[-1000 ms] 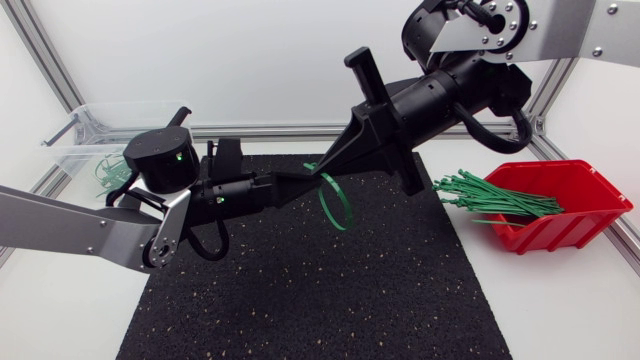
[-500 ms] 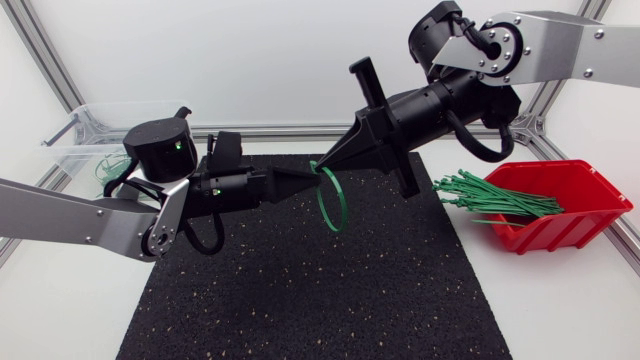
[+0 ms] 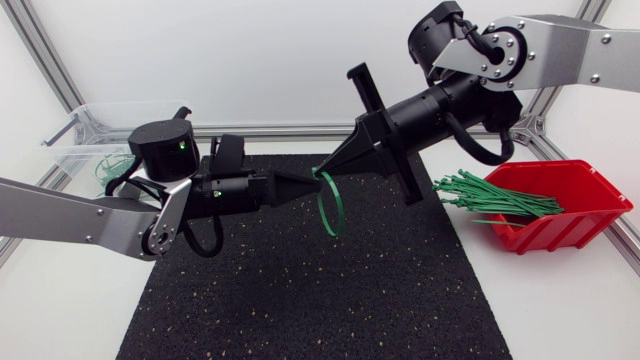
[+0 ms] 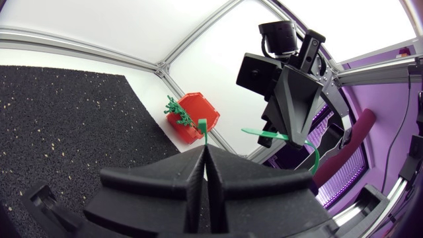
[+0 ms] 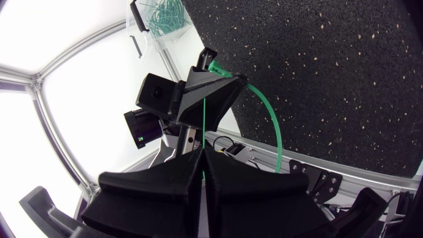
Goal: Take a green cable tie from the red box, thread the tail through the head to close it, then place it in the transparent bin on the left.
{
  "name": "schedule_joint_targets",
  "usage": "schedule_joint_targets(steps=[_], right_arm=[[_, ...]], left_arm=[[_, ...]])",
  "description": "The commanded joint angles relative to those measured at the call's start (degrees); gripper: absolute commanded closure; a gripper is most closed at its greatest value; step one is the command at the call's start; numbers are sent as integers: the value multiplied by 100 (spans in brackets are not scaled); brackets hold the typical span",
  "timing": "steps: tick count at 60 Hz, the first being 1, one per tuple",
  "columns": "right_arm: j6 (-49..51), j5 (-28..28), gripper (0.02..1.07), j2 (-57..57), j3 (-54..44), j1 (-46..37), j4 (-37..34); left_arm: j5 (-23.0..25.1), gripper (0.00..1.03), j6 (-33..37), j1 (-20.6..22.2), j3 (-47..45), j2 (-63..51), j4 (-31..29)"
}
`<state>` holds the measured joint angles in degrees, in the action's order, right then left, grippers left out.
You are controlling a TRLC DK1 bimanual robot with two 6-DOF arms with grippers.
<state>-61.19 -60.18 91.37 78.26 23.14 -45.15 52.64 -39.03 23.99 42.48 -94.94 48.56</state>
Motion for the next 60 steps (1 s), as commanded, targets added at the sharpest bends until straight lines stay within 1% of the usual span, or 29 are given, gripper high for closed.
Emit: schedule_joint_targets(steps=[1, 9, 14, 22, 29, 34, 46, 51, 60], right_arm=[[-499, -37, 102, -348, -179, 16, 23], [-763, 24, 102, -647, -144, 68, 41], [-912, 33, 102, -788, -109, 103, 102], [-1229, 68, 102, -1069, -162, 103, 357], [-1317, 86, 102, -1280, -135, 121, 357], [-1580, 130, 102, -1438, -127, 156, 419], [-2117, 191, 98, -1904, 23, 297, 225], [-2178, 200, 98, -1983, 58, 314, 120], [-2266, 209, 101, -2053, -4, 323, 129]], left_arm=[[71, 100, -114, -17, 138, 177, -57], [71, 100, -149, 27, 191, 441, -294], [53, 100, -325, 45, 252, 678, -356], [27, 100, -457, 124, 437, 871, -593], [-79, 100, -457, 264, 481, 1082, -751], [-184, 100, -457, 343, 498, 1205, -830], [-369, 100, -457, 519, 577, 1504, -1067], [-421, 100, -466, 581, 586, 1654, -1173], [-483, 100, -510, 677, 630, 1900, -1322]])
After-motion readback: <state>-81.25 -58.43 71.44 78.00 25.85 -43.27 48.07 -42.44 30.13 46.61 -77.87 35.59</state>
